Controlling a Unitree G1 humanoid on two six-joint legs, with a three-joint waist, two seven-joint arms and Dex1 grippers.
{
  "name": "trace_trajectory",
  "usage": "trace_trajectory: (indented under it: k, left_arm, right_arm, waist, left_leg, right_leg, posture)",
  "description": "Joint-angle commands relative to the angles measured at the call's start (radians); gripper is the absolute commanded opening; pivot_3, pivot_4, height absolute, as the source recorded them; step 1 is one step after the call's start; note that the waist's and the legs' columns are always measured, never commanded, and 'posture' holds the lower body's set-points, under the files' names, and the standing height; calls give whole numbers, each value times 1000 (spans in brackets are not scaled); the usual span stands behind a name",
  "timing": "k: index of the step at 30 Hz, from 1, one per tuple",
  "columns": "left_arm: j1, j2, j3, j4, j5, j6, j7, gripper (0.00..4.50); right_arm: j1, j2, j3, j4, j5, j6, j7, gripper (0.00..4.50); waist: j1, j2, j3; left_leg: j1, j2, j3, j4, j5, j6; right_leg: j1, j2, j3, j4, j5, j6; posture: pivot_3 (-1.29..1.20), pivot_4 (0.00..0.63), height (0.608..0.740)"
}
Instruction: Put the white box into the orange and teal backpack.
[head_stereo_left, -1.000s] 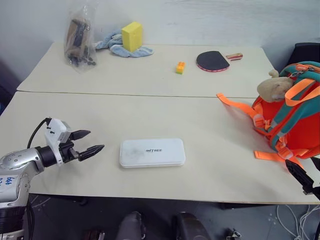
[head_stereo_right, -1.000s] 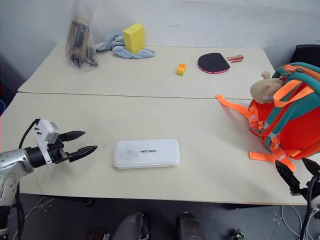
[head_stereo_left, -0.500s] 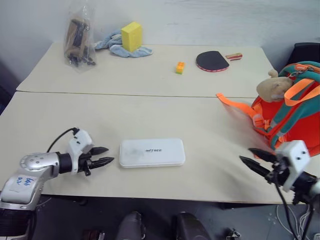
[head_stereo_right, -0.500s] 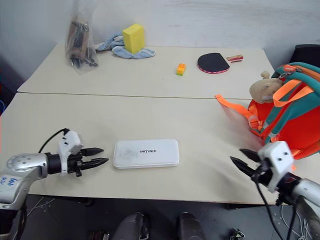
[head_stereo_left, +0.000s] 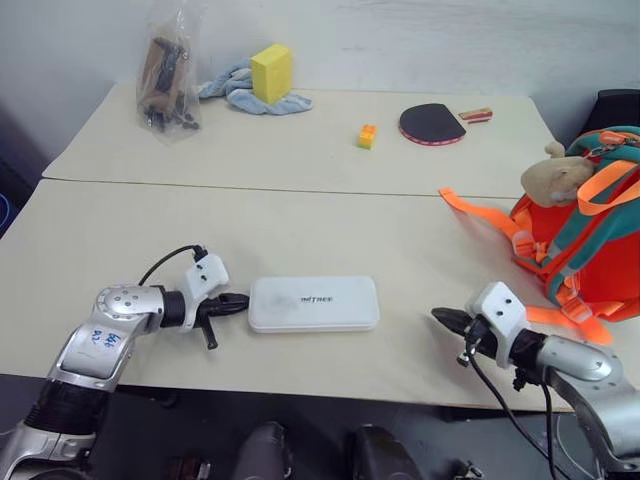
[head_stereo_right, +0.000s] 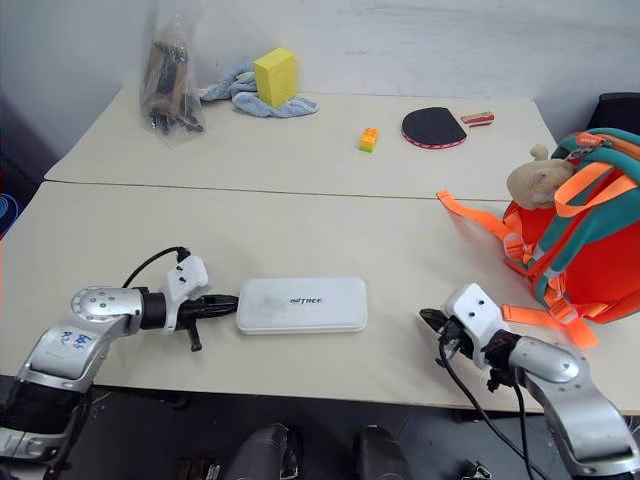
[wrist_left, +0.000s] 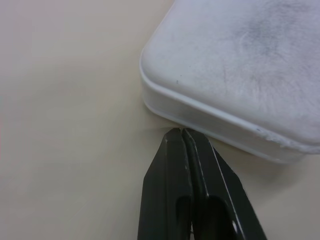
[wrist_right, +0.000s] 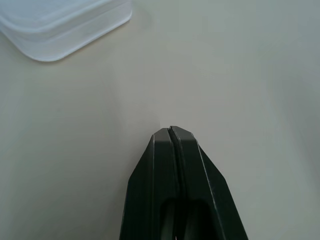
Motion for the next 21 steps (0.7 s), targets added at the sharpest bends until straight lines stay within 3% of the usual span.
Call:
trace_trajectory:
  k: [1, 7, 12, 15, 21]
  left_arm:
    - [-54, -50, -65, 26, 18, -28, -23, 50]
    - [-156, -159, -123, 124, 56, -55, -5, 50]
    - [-184, -155, -90, 188, 30, 37, -17, 50]
    - [-183, -117, -54, 208, -25, 171, -51, 665]
    - [-211, -55, -11, 248, -159, 460, -115, 2390]
  right_arm:
    - [-18, 14, 13, 6, -32, -26, -15, 0]
    - [-40, 20, 30, 39, -65, -38, -9, 0]
    - [-61, 17, 48, 79, -110, -68, -19, 0]
    - [-65, 22, 54, 99, -130, -87, -23, 0]
    - [-76, 33, 72, 128, -162, -117, -26, 0]
  waist:
    - [3, 0, 0]
    - [3, 0, 0]
    - [-2, 0, 0]
    - [-5, 0, 0]
    - [-10, 0, 0]
  left_leg:
    - [0, 0, 0, 0, 0, 0]
    - [-2, 0, 0, 2, 0, 0]
    - [-1, 1, 0, 2, 0, -1]
    - [-1, 1, 0, 2, 1, -1]
    - [3, 3, 0, 1, 1, -2]
  right_leg:
    - [0, 0, 0, 0, 0, 0]
    - [0, 0, -1, 0, 0, 0]
    - [-1, 1, -1, 1, 0, 0]
    - [0, 2, -1, 1, 0, 0]
    - [2, 3, 0, 2, 0, 0]
  posture:
    - [0, 150, 740]
    - [0, 150, 740]
    - [0, 150, 740]
    - [0, 150, 740]
    - [0, 150, 740]
